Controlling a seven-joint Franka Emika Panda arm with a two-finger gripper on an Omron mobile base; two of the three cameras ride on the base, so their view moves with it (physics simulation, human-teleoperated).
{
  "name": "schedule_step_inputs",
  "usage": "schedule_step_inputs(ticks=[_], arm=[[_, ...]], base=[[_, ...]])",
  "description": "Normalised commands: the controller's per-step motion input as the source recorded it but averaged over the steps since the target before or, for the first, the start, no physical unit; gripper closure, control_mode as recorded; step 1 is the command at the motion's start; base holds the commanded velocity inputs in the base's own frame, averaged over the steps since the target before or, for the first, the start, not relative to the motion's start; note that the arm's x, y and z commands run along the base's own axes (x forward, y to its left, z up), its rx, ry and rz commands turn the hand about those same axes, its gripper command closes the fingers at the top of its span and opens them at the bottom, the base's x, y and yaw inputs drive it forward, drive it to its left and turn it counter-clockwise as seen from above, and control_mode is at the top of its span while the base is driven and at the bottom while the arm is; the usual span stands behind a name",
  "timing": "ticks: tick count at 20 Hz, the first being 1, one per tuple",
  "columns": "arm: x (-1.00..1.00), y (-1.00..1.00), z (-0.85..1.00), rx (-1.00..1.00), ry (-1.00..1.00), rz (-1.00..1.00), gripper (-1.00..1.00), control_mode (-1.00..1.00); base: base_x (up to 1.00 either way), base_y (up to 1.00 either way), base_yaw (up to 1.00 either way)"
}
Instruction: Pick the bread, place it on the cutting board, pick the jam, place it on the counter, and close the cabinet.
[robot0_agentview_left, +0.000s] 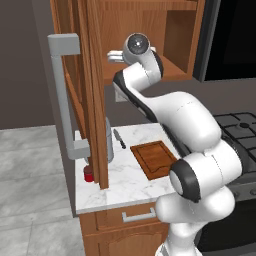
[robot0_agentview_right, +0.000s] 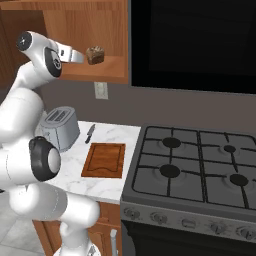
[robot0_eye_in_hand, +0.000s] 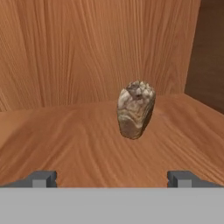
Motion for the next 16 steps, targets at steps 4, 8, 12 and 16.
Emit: schedule_step_inputs(ticks=[4, 8, 12, 16], arm=[[0.34, 0.0, -0.09, 0.0, 0.0, 0.0, -1.0, -1.0], [0.33, 0.0, -0.04, 0.0, 0.0, 0.0, -1.0, -1.0], [0.31, -0.05, 0.0, 0.0, 0.0, 0.0, -1.0, -1.0], [0.29, -0.05, 0.0, 0.0, 0.0, 0.0, -1.0, -1.0]], base=[[0.0, 0.0, 0.0], [0.0, 0.0, 0.0], [0.0, 0.0, 0.0], [0.0, 0.0, 0.0]])
